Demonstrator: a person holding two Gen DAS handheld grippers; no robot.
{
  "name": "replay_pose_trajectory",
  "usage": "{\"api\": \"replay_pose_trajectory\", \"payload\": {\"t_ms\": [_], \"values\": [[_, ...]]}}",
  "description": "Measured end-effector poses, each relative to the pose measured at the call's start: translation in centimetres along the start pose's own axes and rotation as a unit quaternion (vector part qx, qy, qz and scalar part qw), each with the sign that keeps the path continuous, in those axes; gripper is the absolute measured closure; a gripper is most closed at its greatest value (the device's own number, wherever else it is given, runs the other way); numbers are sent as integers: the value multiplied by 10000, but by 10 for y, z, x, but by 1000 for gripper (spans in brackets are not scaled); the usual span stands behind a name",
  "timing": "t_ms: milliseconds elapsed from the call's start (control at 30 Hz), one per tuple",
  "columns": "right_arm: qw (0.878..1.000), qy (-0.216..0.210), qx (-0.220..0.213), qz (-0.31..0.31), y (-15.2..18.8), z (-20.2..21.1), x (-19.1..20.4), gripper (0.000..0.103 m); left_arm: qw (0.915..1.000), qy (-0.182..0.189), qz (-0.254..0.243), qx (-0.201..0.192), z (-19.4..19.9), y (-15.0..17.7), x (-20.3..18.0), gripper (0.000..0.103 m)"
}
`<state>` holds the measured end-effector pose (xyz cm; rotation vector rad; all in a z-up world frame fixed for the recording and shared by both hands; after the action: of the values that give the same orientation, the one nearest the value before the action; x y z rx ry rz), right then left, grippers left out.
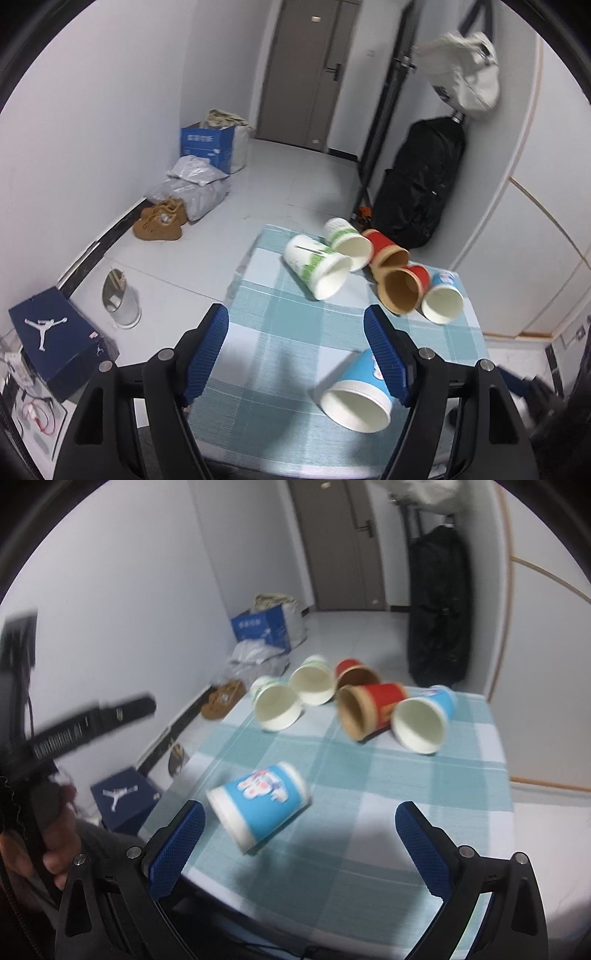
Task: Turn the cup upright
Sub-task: 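Close the right tool on the rim of the blue cup, then lift and rotate the blue cup with the right tool, setting it base-down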
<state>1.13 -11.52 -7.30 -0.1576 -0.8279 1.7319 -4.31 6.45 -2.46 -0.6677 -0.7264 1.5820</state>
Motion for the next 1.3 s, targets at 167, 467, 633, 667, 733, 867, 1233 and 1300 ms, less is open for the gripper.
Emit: {"api": "replay_pose_trajectory", "payload": {"t_ms": [167,467,633,667,733,867,1233,1300], "values": [[9994,-5,180,302,5,-23,30,1,9992,-163,358,-48,0,-1,22,31],[9933,520,416,947,18,-66,63,28,9962,-120,861,45,-3,3,48,31],[9906,856,467,956,21,-78,61,39,9945,-8,1028,193,-6,7,54,31],[9904,897,459,950,21,-78,61,41,9943,-15,1051,201,-7,7,54,31],[9893,1024,442,940,21,-78,60,46,9941,-2,1071,195,-6,7,55,31],[9886,1142,467,868,21,-77,56,62,9945,10,1021,242,-7,8,53,31],[9928,1022,564,263,11,-63,29,101,9965,188,719,375,-12,9,41,31],[9937,934,615,41,7,-60,20,101,9972,245,616,355,-11,9,36,31]]}}
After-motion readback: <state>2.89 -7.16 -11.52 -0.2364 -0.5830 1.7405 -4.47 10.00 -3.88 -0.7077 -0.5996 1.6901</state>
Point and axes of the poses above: each gripper's, at about its wrist camera, not at the fingertips, and z roughly against the way its jaws point, x to its left, y to its underside, the point moved 4 cm from there along -z, roughly the way its jaws point, and after that the axes turned 14 degrees about -z, right-handed, at the moved point
